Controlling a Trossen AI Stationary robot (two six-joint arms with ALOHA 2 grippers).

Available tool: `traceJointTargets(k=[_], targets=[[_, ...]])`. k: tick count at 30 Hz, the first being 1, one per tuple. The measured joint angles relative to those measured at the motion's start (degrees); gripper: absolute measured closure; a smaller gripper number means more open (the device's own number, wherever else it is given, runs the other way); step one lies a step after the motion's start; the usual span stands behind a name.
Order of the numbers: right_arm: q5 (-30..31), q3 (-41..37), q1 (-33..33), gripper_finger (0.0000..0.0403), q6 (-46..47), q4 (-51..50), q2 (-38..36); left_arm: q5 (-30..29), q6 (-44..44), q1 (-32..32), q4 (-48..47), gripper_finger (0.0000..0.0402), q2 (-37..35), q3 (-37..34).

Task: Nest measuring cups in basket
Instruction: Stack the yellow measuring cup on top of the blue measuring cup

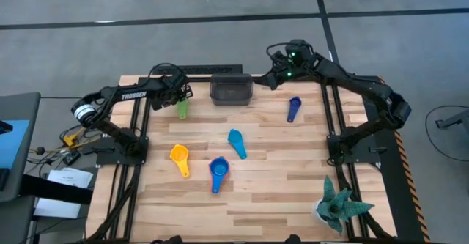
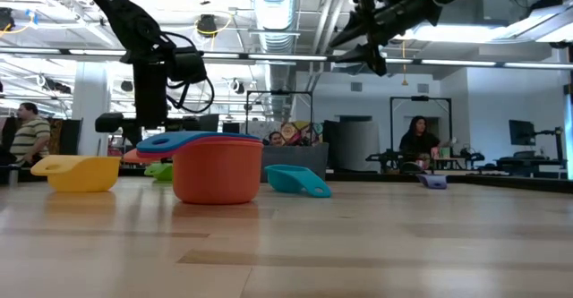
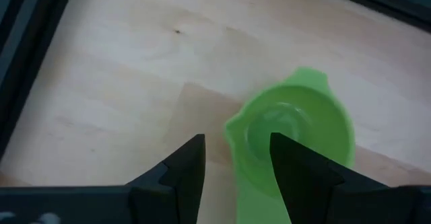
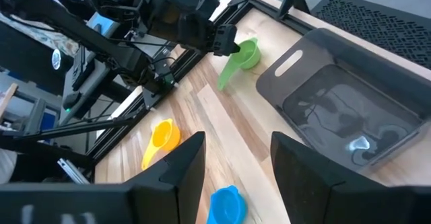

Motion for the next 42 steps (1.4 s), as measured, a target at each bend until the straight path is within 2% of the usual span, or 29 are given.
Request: traceJointTargets(k=[10, 14, 21, 27, 32, 38, 42], targets=[[0.0, 0.0, -0.4, 0.0209, 0.0, 0.2, 0.0, 1.0, -0.2, 0.0, -0.7, 0.0246, 0.4, 0.0], [0.0, 0.0, -0.6, 0.0212, 0.0, 0.2, 0.0, 3.7, -0.1, -0.2, -1.2, 0.0246, 0.3, 0.0], [0.0, 0.0, -0.6, 0.0212, -0.4, 0.2, 0.0, 7.5, 1.6, -4.8, -6.2, 0.0246, -5.6, 0.0], [-0.6, 0.0, -0.1, 0.0214, -2.0, 0.1, 0.0, 6.9, -1.0, -13.4, -16.6, 0.0246, -13.9, 0.0], [-1.6, 0.0, 1.4, 0.0217, -3.0, -1.2, 0.0, 6.9, -5.6, -22.3, -20.5, 0.0246, -18.6, 0.0], [-1.6, 0.0, 4.3, 0.0213, -3.6, -2.9, -0.3, 8.4, -8.2, -35.9, -21.6, 0.0246, -17.5, 0.0], [-1.5, -0.1, 6.2, 0.0216, -3.5, -2.9, -0.3, 8.5, -9.7, -42.7, -23.8, 0.0246, -15.4, 0.0]])
